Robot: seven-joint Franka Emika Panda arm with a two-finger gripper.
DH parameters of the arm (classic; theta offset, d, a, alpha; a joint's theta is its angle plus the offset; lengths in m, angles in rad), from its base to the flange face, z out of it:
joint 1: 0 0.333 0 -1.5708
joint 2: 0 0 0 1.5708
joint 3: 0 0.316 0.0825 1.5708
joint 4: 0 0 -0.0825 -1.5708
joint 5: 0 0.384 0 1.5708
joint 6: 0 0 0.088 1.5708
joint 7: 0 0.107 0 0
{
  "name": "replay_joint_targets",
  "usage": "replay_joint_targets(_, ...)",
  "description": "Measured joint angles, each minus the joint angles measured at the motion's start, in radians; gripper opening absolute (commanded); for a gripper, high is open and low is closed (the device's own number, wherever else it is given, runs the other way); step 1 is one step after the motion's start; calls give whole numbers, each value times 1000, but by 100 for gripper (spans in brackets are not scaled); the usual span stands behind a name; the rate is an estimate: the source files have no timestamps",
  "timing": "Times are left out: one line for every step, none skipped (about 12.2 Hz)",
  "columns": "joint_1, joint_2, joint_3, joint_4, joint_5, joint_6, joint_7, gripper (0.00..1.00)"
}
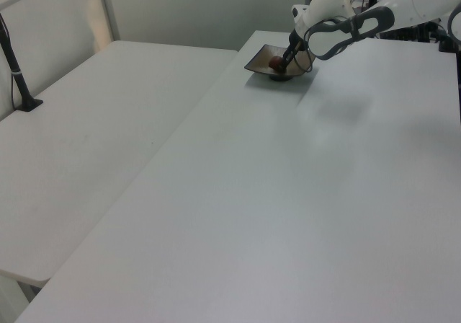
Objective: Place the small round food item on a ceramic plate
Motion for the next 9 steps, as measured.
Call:
replay_joint_targets(0, 2, 0, 0, 0, 11, 0, 74)
replay_joint_targets(-1, 3, 0, 0, 0, 14, 0, 78)
replay_joint_targets(-1, 3, 0, 0, 0, 14, 0, 89)
replay_joint_targets(-1, 3, 0, 0, 0, 14, 0, 100)
replay_joint_targets(-1, 3, 0, 0, 0, 14, 0, 100)
replay_joint_targets(0, 3, 0, 1, 0, 15, 0, 100)
replay_joint_targets(3, -1, 0, 5, 0, 15, 0, 100)
replay_joint_targets(10, -15, -3, 7, 0, 15, 0, 100)
replay_joint_targets(24, -43, -12, 5, 0, -4, 0, 100)
